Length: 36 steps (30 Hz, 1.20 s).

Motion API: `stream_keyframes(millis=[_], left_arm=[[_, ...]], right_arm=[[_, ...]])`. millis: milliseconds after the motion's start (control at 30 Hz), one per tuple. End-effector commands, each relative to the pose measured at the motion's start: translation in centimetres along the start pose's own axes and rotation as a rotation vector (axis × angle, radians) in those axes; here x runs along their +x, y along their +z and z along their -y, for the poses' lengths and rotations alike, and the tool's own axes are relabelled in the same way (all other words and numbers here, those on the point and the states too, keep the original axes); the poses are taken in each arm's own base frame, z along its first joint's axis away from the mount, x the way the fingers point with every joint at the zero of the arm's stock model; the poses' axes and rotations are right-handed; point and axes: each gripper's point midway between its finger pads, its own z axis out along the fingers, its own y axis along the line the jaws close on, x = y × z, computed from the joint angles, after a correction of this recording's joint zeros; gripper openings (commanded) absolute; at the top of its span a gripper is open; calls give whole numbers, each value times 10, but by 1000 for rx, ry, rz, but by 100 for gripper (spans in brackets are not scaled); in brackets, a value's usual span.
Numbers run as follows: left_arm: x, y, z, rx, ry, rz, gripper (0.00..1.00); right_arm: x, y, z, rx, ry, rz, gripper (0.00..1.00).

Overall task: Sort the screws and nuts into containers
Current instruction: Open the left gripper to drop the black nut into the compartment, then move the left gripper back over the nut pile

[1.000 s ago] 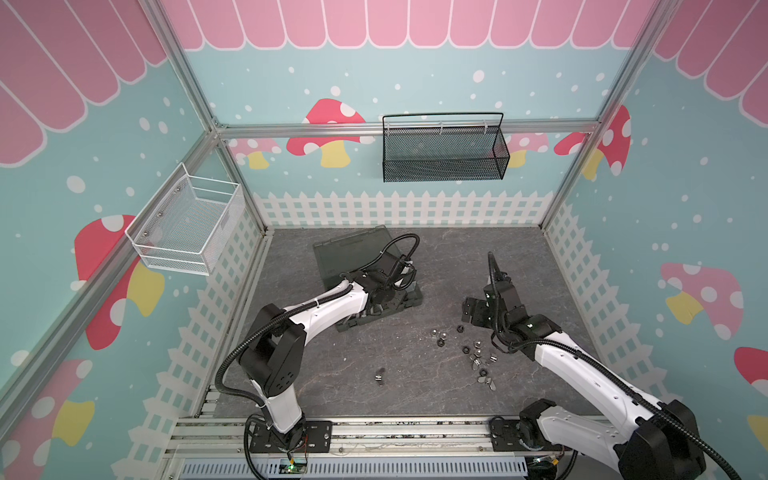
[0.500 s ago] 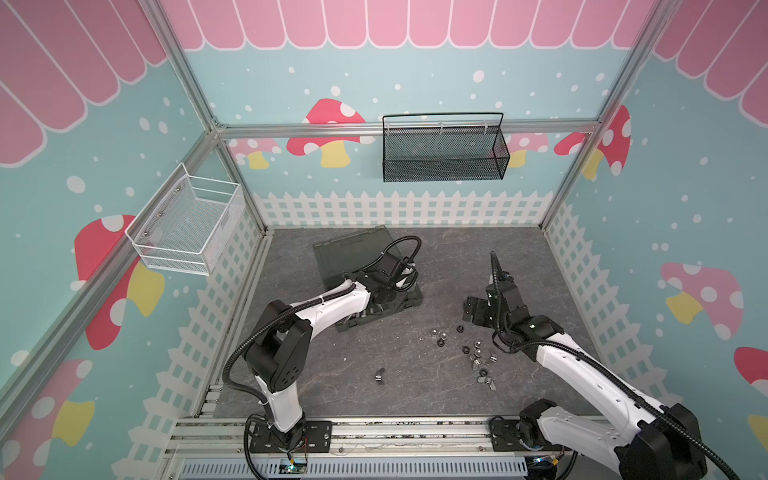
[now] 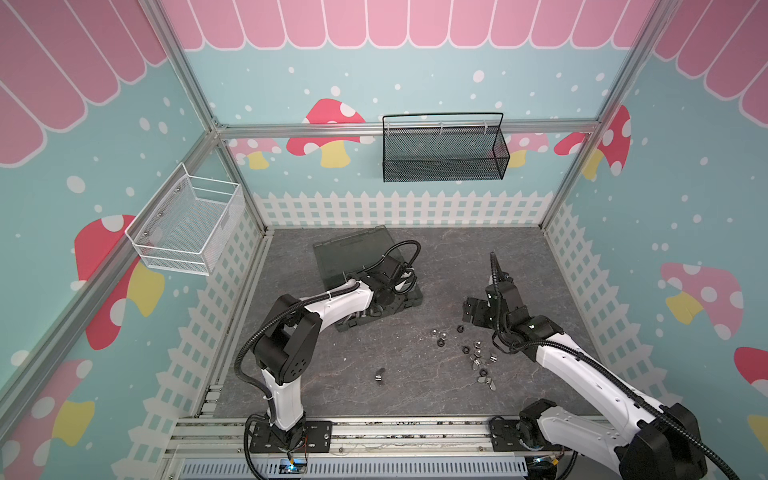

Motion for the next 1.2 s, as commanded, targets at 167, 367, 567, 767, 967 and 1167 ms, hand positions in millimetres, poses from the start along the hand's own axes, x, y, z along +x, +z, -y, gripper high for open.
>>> stream_keyframes(millis=[167, 367, 567, 767, 967, 1167], left_arm=[[-2, -8, -5, -16, -8, 21, 39], [-14, -39, -2, -10, -58, 90, 40], [-16, -76, 1, -20, -140, 155, 43], [6, -106, 9, -22, -233, 181, 50], [51, -130, 20, -51, -327, 144, 71], [100, -141, 39, -34, -434, 100, 99]], right_arm=[[4, 6, 2, 10, 4, -21, 98], [5, 9, 0, 9, -28, -44, 98], [6, 11, -1, 13, -46, -59, 98], [11, 12, 5, 37, -49, -68, 98], [16, 14, 8, 47, -53, -78, 98], [16, 16, 9, 56, -54, -81, 98]])
